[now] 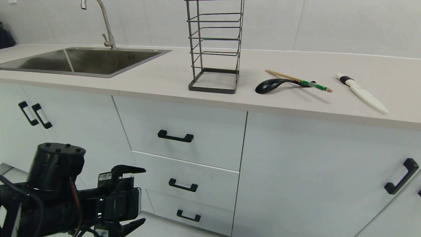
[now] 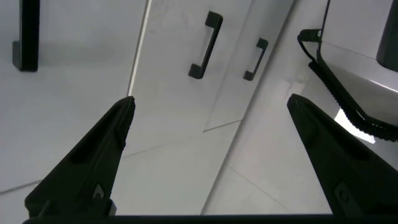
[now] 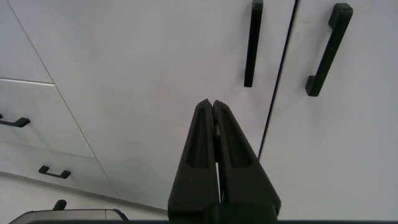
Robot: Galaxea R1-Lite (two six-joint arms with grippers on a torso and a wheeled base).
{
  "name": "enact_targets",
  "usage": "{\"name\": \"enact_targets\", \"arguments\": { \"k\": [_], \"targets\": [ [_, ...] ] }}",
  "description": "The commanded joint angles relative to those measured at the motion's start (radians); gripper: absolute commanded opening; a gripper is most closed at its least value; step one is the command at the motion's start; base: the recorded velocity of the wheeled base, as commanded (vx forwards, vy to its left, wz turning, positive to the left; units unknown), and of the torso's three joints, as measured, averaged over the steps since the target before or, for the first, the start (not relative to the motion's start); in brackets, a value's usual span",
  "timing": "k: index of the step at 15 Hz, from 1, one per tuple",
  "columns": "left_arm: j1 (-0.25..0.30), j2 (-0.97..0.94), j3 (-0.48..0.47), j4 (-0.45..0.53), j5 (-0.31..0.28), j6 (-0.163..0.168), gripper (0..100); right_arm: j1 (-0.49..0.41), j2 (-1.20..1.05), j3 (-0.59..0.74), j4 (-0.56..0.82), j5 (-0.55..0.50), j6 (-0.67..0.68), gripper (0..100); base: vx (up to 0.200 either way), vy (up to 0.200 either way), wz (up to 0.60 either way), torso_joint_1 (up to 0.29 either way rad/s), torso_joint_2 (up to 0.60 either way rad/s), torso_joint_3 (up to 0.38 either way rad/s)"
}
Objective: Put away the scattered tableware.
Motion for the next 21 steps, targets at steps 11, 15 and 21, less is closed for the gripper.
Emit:
{"name": "enact_targets", "arguments": {
  "k": [11, 15, 21],
  "targets": [
    [-0.017, 0.365, -0.031, -0.239, 0.003, 0.015, 100, 0.000, 0.001, 0.000, -0.001, 0.000, 0.000, 0, 0.000, 0.000, 0.00, 0.000, 0.00, 0.000],
    [-0.018, 0.440, -0.036, -0.316, 0.033, 0.014, 100, 0.000, 0.003, 0.000, 0.000, 0.000, 0.000, 0, 0.000, 0.000, 0.00, 0.000, 0.00, 0.000],
    [-0.026, 0.571, -0.071, -0.420, 0.035, 0.014, 100, 0.000, 0.001, 0.000, 0.000, 0.000, 0.000, 0, 0.000, 0.000, 0.00, 0.000, 0.00, 0.000]
  ]
}}
